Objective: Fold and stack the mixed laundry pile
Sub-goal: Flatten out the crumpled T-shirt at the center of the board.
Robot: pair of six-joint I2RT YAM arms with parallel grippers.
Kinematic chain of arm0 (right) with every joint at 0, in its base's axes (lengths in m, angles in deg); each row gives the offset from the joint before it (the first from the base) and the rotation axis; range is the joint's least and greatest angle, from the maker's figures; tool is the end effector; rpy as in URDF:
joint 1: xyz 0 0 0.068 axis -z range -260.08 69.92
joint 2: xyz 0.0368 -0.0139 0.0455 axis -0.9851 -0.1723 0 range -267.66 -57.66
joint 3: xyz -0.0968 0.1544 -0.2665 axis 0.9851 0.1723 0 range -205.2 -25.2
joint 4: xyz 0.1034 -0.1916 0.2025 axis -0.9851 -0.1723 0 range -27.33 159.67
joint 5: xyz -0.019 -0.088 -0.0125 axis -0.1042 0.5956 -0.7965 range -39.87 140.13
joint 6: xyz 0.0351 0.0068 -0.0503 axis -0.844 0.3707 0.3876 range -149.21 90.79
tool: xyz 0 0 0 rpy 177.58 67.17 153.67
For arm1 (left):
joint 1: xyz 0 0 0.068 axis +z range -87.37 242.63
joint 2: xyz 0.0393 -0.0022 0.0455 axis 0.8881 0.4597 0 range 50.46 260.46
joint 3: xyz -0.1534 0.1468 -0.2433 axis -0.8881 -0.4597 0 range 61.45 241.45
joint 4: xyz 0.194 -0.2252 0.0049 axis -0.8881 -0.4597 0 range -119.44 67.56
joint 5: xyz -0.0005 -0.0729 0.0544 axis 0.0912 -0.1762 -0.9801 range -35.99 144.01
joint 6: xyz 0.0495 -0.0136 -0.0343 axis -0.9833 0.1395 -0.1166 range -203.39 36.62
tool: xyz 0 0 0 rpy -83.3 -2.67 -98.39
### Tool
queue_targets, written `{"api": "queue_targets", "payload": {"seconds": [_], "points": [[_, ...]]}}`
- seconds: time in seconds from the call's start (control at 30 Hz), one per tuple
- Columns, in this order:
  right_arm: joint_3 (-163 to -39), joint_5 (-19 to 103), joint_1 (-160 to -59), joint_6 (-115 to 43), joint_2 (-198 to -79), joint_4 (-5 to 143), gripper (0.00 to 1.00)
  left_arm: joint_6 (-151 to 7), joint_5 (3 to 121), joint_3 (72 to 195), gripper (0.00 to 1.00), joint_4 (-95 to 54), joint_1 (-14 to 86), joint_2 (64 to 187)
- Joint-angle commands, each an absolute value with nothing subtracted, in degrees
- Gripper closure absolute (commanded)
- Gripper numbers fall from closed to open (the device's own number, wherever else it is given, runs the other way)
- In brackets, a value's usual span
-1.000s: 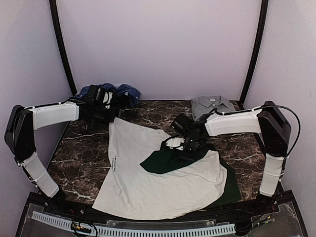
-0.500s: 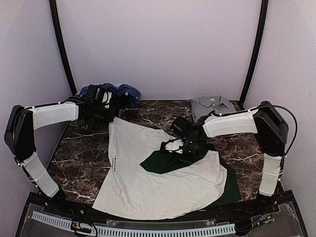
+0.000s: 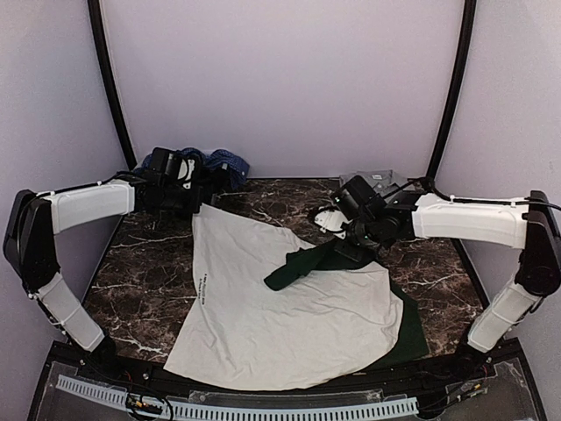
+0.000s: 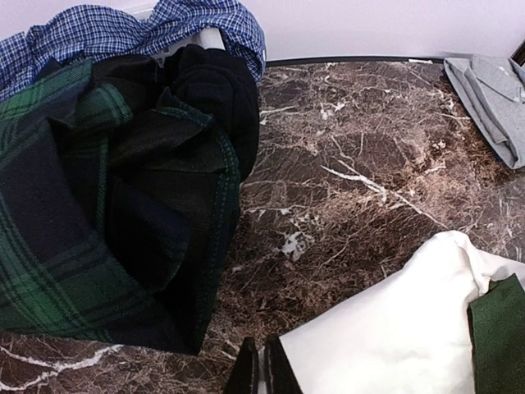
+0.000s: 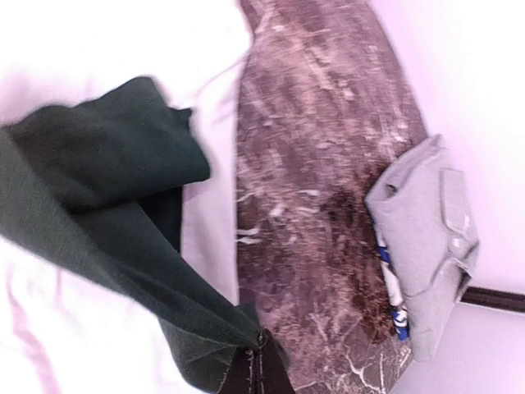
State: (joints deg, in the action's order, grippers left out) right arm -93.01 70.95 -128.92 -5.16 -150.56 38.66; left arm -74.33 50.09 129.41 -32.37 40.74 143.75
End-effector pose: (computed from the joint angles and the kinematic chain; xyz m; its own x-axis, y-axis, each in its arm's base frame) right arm 0.2647 0.2777 0.2654 -0.2652 -0.8822 -0.3892 -0.7462 0.4434 -0.4966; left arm 0.3889 -0.1529 0.2920 -0.5795 0.0636 -0.8125 0.2318 0.9686 -0.0895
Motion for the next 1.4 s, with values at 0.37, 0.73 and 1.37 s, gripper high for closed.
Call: {"api": "queue_targets", "payload": {"seconds": [0.37, 0.73, 1.37], "points": [[-81.01, 79.65, -114.74, -15.72, -121.62, 60.42, 1.0, -70.46, 49.31, 124.15, 1.0, -26.83, 44.81, 128.32], [-93.1, 77.0, -113.12, -15.5, -112.12, 55.58, 1.0, -74.58, 64.68, 127.26, 1.0, -27.23, 44.8, 116.26], [-118.0, 62.82, -118.31, -20.52, -99.95, 35.85, 1.0, -76.32, 87.07, 142.68, 1.0, -39.03, 44.35, 96.91]]}}
